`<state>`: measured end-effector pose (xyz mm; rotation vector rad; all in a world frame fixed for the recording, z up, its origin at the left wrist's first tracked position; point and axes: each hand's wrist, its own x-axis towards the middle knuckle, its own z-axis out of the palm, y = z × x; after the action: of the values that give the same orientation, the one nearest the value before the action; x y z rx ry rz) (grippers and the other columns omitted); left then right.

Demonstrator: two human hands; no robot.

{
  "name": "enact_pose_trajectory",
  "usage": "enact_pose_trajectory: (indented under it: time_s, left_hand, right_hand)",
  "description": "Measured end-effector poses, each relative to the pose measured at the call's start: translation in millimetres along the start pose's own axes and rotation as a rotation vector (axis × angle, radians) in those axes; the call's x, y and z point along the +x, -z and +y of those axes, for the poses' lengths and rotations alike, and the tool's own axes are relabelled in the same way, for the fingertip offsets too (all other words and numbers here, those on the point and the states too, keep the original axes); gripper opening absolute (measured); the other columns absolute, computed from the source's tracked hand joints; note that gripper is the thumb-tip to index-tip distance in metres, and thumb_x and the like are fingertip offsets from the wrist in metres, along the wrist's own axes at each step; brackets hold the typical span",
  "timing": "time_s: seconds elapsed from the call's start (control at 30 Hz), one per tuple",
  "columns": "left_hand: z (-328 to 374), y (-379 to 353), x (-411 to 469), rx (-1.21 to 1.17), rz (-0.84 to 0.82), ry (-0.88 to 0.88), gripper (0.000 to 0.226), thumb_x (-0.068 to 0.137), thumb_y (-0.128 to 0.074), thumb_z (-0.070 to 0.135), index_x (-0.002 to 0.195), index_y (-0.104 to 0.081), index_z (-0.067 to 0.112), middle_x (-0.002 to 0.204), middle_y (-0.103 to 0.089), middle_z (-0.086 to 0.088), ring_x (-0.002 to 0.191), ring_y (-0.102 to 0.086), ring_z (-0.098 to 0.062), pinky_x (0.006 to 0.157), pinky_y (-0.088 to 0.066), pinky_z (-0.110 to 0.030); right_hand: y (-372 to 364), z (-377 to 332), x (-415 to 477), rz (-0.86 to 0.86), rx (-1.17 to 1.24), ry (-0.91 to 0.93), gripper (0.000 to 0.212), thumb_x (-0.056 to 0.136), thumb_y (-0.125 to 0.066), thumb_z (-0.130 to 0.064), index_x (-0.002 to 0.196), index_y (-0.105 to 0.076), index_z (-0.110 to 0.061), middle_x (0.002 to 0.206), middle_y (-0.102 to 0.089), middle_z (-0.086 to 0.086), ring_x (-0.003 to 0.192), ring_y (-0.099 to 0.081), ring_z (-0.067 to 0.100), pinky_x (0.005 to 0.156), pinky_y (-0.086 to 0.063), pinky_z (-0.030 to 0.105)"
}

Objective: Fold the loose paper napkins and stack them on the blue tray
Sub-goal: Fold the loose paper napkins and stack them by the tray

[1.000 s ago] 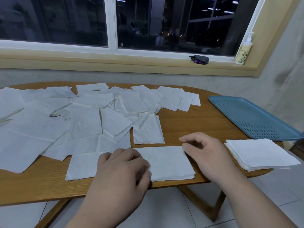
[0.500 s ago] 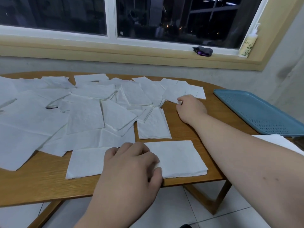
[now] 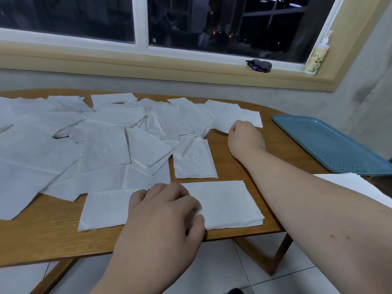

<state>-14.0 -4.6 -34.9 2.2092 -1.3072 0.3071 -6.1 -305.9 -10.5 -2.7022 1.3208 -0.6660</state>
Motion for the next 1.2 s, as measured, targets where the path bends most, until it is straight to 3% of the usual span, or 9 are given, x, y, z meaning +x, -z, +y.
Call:
enact_pose_trajectory:
  time_s: [0.27,0.5,0.67,0.77,0.83,0.9,1.03,1.1,1.2]
  left_hand:
    - [-0.9,-3.1,-0.4,-0.063,0.091,0.016,0.019,0.076,-0.051,0.05,0.082,-0.068,0.044,0.096,-0.055,0.024,0.099,-0.051,-0.006,0.084,-0.035,-0.036]
    - [-3.3,6.3,0.2,-0.138,0.168,0.063,0.034,0.075,-0.05,0.052,0.103,-0.067,0.042,0.117,-0.058,0.015,0.115,-0.046,-0.012,0.09,-0.032,-0.041]
    - [9.1,24.4,-0.4,-0.276,0.066,0.143,0.069,0.073,-0.044,0.069,0.137,-0.017,0.07,0.148,-0.032,0.025,0.14,-0.024,-0.001,0.11,-0.025,-0.031]
    - [21.7,35.9,0.5,-0.486,0.072,0.206,0.078,0.069,-0.048,0.077,0.128,0.003,0.082,0.133,-0.024,0.057,0.122,-0.031,0.027,0.097,-0.032,-0.005]
    - [26.1,40.5,1.5,-0.611,0.113,0.247,0.08,0.072,-0.058,0.074,0.13,-0.002,0.081,0.126,-0.034,0.058,0.094,-0.052,0.024,0.075,-0.037,0.003]
    - [27.0,41.7,2.8,-0.705,0.138,0.259,0.083,0.066,-0.059,0.071,0.131,-0.009,0.08,0.124,-0.05,0.047,0.078,-0.061,0.011,0.071,-0.045,-0.003]
    - [25.8,37.0,6.1,-0.926,0.128,0.247,0.075,0.064,-0.064,0.06,0.131,-0.033,0.073,0.114,-0.071,0.012,0.107,-0.066,-0.011,0.1,-0.046,-0.047]
    - [24.7,36.1,5.8,-0.926,0.156,0.283,0.069,0.065,-0.066,0.054,0.127,-0.042,0.07,0.098,-0.073,0.003,0.097,-0.068,-0.025,0.096,-0.047,-0.059]
    - [25.6,36.7,5.0,-0.82,0.166,0.342,0.064,0.08,-0.069,0.044,0.127,-0.039,0.073,0.073,-0.058,0.0,0.071,-0.059,-0.028,0.076,-0.049,-0.053]
  right_hand:
    - [32.5,6.2,-43.2,0.066,0.372,-0.032,0.014,0.101,-0.049,-0.024,0.096,-0.062,-0.024,0.108,-0.058,-0.004,0.078,-0.052,0.005,0.059,-0.038,0.019]
    - [110.8,2.8,-137.6,-0.003,1.106,-0.081,0.014,0.099,-0.059,-0.02,0.095,-0.071,-0.025,0.089,-0.073,-0.008,0.083,-0.072,0.014,0.072,-0.059,0.031]
    - [125.7,12.1,-169.3,-0.222,1.58,-0.049,0.014,0.084,-0.058,-0.013,0.09,-0.071,-0.011,0.094,-0.072,0.016,0.081,-0.069,0.033,0.067,-0.057,0.039]
    - [125.8,14.1,-172.8,-0.356,1.682,-0.058,0.023,0.08,-0.061,-0.011,0.1,-0.067,-0.001,0.094,-0.07,0.021,0.074,-0.067,0.033,0.062,-0.058,0.038]
    - [124.3,16.6,-172.7,-0.418,1.772,-0.074,0.028,0.078,-0.063,-0.003,0.105,-0.064,0.003,0.092,-0.068,0.025,0.07,-0.066,0.033,0.059,-0.057,0.038]
    - [120.8,20.5,-172.6,-0.473,1.846,-0.108,0.035,0.077,-0.059,-0.008,0.109,-0.062,0.005,0.093,-0.067,0.027,0.067,-0.066,0.033,0.057,-0.056,0.038]
    - [110.8,26.0,-171.0,-0.575,1.896,-0.17,0.06,0.055,-0.086,-0.016,0.109,-0.066,0.001,0.093,-0.066,0.026,0.066,-0.066,0.034,0.055,-0.055,0.039]
    - [108.8,25.3,-171.2,-0.59,1.854,-0.196,0.048,0.06,-0.081,-0.015,0.102,-0.065,0.002,0.09,-0.067,0.026,0.065,-0.065,0.034,0.053,-0.055,0.038]
    - [109.1,20.8,-173.5,-0.562,1.767,-0.212,0.036,0.075,-0.058,-0.015,0.103,-0.059,0.006,0.087,-0.067,0.023,0.064,-0.062,0.033,0.048,-0.051,0.035]
